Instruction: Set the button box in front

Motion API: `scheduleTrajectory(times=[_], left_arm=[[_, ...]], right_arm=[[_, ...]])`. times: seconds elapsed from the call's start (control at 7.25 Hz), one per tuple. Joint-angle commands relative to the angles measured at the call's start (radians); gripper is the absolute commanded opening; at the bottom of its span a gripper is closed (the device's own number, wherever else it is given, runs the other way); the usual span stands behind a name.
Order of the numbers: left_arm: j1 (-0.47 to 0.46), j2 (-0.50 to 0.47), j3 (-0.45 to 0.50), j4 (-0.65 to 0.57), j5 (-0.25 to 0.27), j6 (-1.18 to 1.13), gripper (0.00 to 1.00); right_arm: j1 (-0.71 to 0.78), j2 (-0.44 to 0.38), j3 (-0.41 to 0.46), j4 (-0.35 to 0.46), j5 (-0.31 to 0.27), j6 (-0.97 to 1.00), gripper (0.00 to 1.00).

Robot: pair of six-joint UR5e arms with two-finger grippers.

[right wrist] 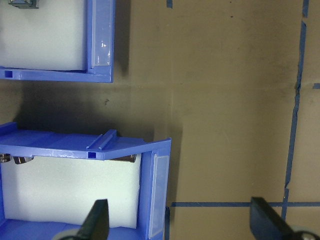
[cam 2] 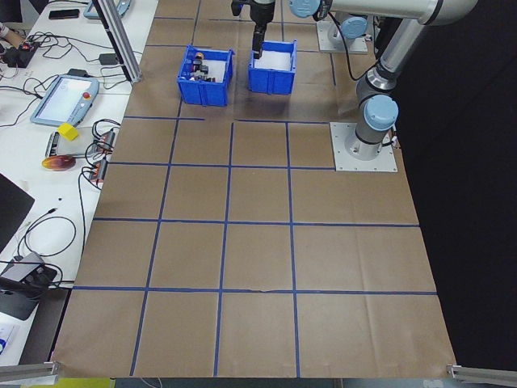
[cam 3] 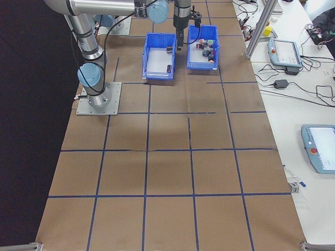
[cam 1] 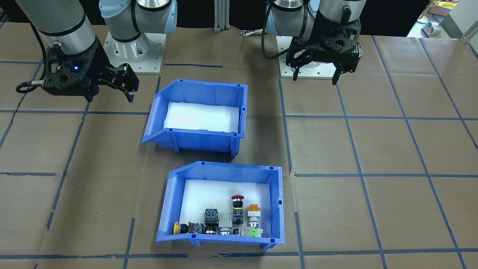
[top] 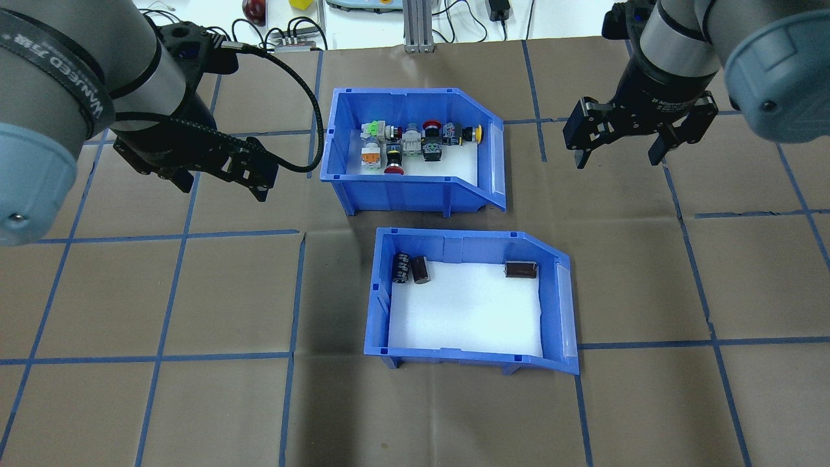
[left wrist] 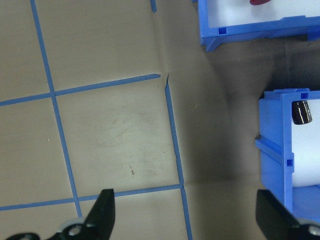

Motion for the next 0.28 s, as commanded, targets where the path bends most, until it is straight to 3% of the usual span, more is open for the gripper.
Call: scheduleTrajectory(times=[0.0, 0.14], left_arm=[[0.0, 0.007, -0.001, 0.0, -0.003, -0.007, 0.99], [0.0, 0.007, -0.001, 0.0, -0.008, -0.007, 0.99]], right_arm=[[-0.002, -0.001, 0.0, 0.001, -0.002, 0.0, 1.0], [-0.002, -0.001, 0.0, 0.001, -0.002, -0.001, 1.0]])
